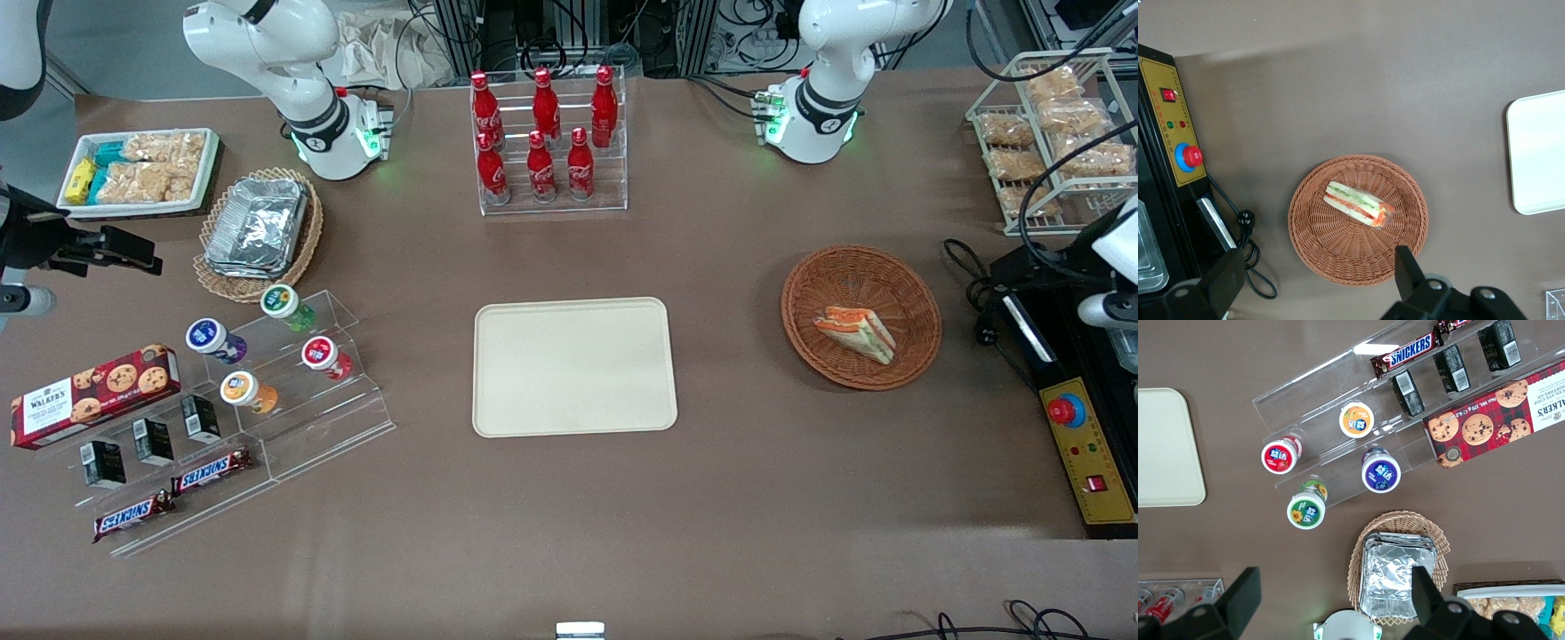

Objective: Place sandwich from basket to tray
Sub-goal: 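Move the left gripper over the sandwich in the wicker basket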

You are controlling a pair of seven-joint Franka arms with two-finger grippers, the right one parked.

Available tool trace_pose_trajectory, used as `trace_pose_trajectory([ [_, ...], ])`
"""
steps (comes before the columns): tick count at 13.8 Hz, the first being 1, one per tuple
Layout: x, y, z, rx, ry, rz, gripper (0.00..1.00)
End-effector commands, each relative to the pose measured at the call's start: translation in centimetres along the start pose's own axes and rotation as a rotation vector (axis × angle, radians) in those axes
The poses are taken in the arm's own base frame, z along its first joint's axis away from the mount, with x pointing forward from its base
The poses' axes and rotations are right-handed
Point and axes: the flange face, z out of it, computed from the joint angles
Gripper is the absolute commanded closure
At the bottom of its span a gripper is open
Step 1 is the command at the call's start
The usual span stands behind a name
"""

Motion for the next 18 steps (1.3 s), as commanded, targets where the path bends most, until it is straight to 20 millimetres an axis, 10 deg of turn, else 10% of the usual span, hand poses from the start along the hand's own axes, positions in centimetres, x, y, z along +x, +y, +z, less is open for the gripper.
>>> trace_pose_trajectory([
  [1,0.5,-0.2,-0.5,-0.001,-0.008,0.003,0.00],
  [10,-1.7,0.6,7.5,0.009,-0.068,-0.395,0.00],
  [18,-5.7,2.9,21.0,0.030,-0.026,-0.963,0.00],
])
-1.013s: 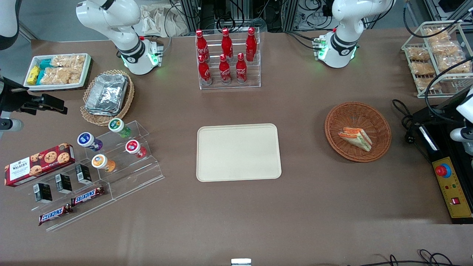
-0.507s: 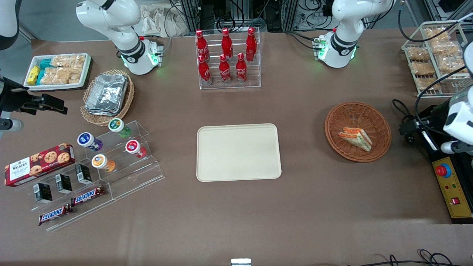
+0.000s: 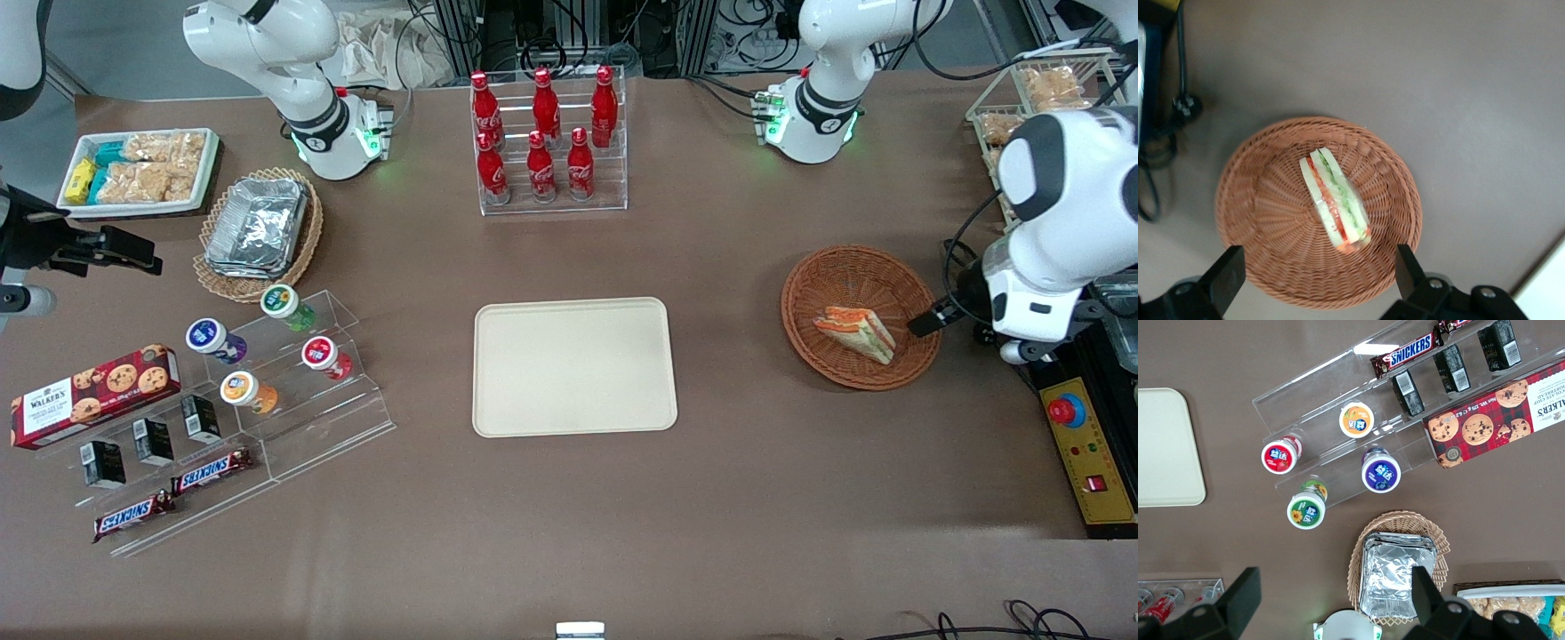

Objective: Place sandwich from basket to tray
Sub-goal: 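Move the left gripper over the sandwich in the wicker basket, then lower the open left gripper around the sandwich and close it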

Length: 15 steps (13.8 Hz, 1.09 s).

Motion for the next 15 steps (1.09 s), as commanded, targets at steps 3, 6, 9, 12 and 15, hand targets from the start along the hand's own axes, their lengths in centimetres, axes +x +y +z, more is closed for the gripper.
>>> trace_pose_trajectory([
  [3,-1.4,1.0,6.4,0.017,-0.023,-0.377,0.00],
  [6,-0.4,1.3,9.1,0.003,-0.040,-0.544,0.00],
  [9,0.0,2.0,11.2,-0.018,-0.037,-0.644,0.00],
  [12,-0.2,1.9,11.9,-0.010,-0.045,-0.651,0.00],
  [15,-1.4,1.2,14.6,-0.011,-0.048,-0.648,0.00],
])
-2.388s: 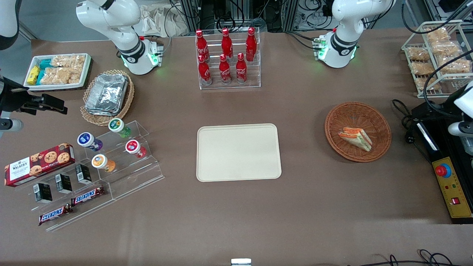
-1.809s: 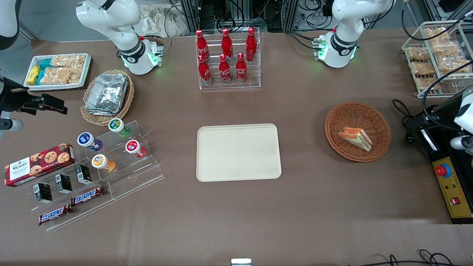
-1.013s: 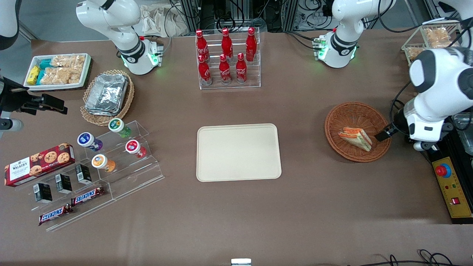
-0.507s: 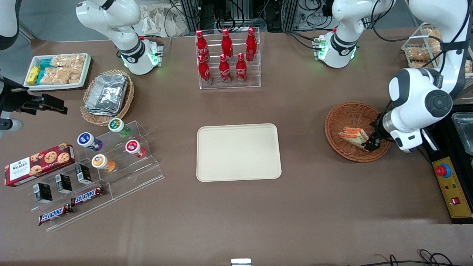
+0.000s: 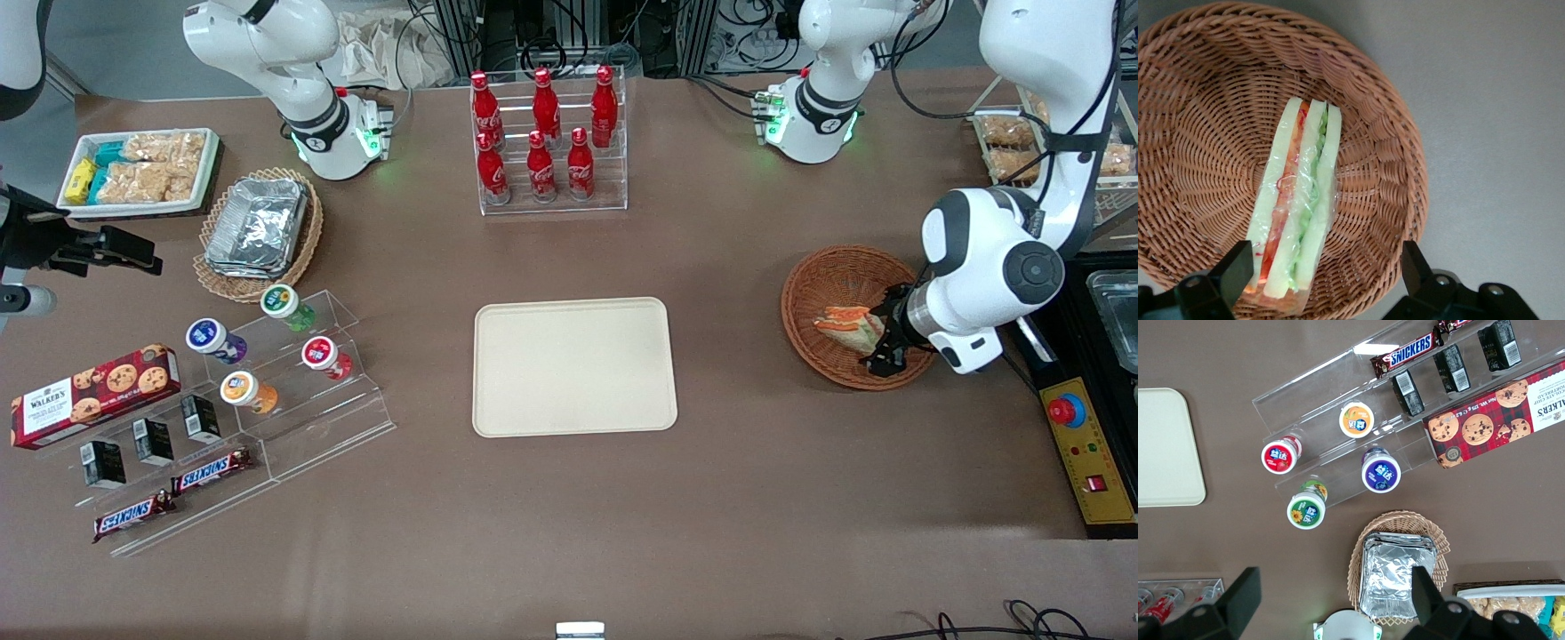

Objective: Place sandwich from basket to tray
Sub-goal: 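Lower the open left gripper around the sandwich and close it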

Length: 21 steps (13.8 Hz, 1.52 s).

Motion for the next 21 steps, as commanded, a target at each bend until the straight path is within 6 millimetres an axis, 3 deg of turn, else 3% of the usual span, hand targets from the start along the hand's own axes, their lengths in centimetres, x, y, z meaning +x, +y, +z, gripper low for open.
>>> trace_pose_trajectory([
  [1,-0.7,-1.1,2.6,-0.036,0.015,-0.044,0.00],
  [4,-0.5,-1.1,2.2,-0.038,0.017,-0.034,0.00],
  [6,-0.2,-0.9,0.9,-0.026,0.019,-0.038,0.00],
  [10,0.4,0.9,-5.2,0.045,0.025,-0.015,0.00],
  [14,-0.7,-0.6,-11.3,0.059,0.058,0.177,0.00],
  [16,-1.3,-0.8,-11.3,0.064,0.060,0.186,0.00],
  [18,-2.0,-0.8,-9.9,0.076,0.050,0.183,0.00],
  [21,-2.1,-1.4,-5.7,0.033,0.052,0.063,0.00],
])
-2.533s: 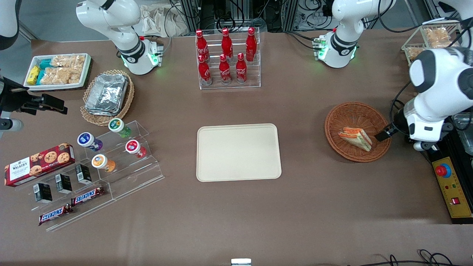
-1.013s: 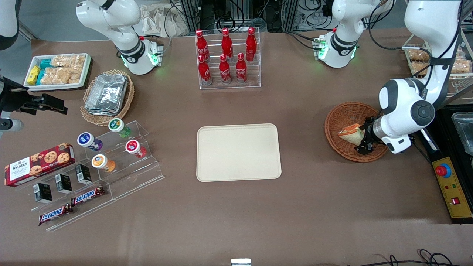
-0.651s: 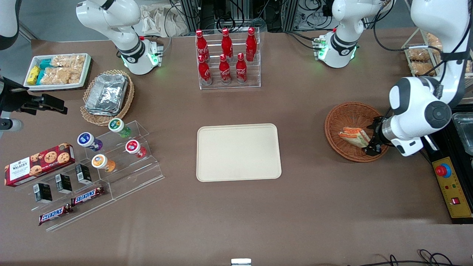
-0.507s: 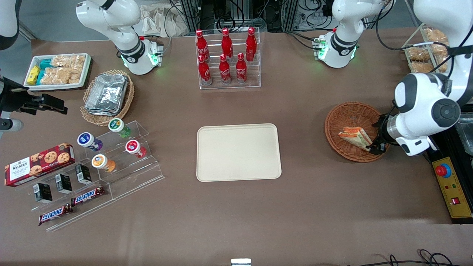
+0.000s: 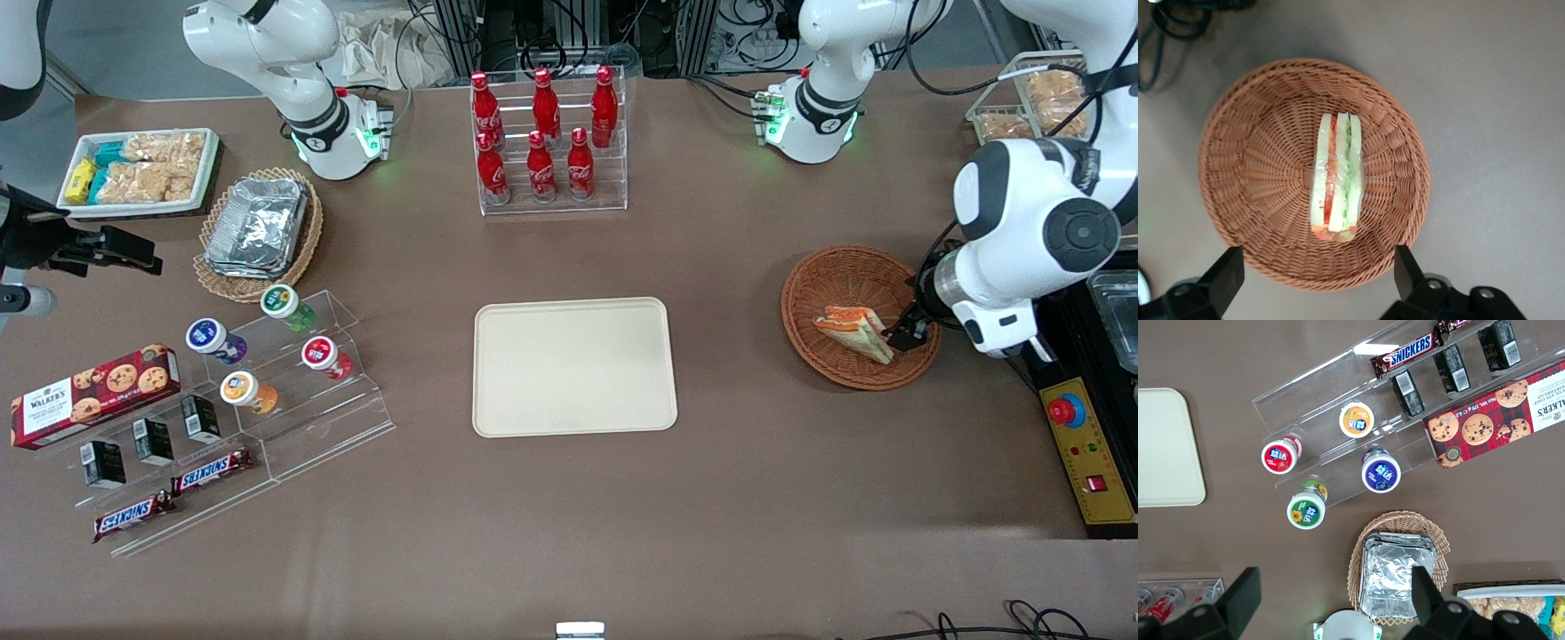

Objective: Place sandwich from basket to tray
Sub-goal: 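Lower the open left gripper around the sandwich and close it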

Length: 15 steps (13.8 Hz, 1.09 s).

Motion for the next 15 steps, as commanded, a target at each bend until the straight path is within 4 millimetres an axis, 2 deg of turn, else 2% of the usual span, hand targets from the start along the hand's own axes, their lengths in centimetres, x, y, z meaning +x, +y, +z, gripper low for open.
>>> trace_pose_trajectory([
  [1,-0.3,-0.3,3.9,-0.033,-0.001,-0.103,0.00],
  [3,-0.3,0.1,5.6,-0.030,-0.013,-0.148,0.00],
  [5,-0.5,-0.4,6.9,-0.020,-0.017,-0.160,0.00],
  [12,-0.4,-1.8,9.8,-0.028,-0.008,-0.160,0.00],
  [15,-0.3,-1.6,11.3,-0.035,0.002,-0.137,0.00],
])
